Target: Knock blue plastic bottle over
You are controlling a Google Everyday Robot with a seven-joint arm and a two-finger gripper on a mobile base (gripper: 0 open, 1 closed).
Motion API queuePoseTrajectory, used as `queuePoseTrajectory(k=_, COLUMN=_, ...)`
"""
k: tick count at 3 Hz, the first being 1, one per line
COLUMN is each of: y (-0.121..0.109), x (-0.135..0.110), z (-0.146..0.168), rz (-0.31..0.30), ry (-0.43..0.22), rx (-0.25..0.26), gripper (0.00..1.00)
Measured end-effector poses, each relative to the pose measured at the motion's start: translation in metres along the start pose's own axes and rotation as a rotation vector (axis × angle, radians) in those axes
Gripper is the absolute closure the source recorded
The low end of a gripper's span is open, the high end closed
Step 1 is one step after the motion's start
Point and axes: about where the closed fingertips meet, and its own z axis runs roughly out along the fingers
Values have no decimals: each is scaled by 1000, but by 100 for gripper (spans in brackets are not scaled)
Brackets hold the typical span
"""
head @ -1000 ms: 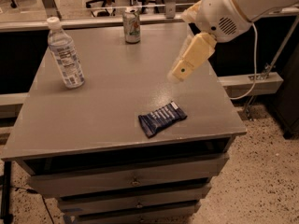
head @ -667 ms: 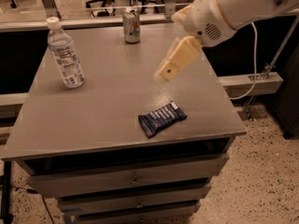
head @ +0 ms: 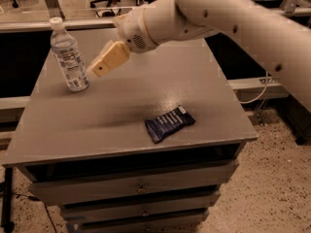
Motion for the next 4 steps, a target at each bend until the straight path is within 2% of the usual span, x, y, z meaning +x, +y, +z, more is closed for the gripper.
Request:
queuePoseTrajectory(k=1, y=1, x=-19, z=64, rz=-5, ry=-95, rx=-54, gripper=0)
queuePoseTrajectory(k=2, y=3, x=-26, z=107, rz=-12, ry=-160, rx=-85, gripper=0)
queuePoseTrajectory(k=3, y=6, x=-23, z=135, rz=-11, ry=-197, rx=-102, gripper=18)
queuePoseTrajectory(k=4, y=2, x=-19, z=140, rz=-14, ry=-219, rx=-98, gripper=41)
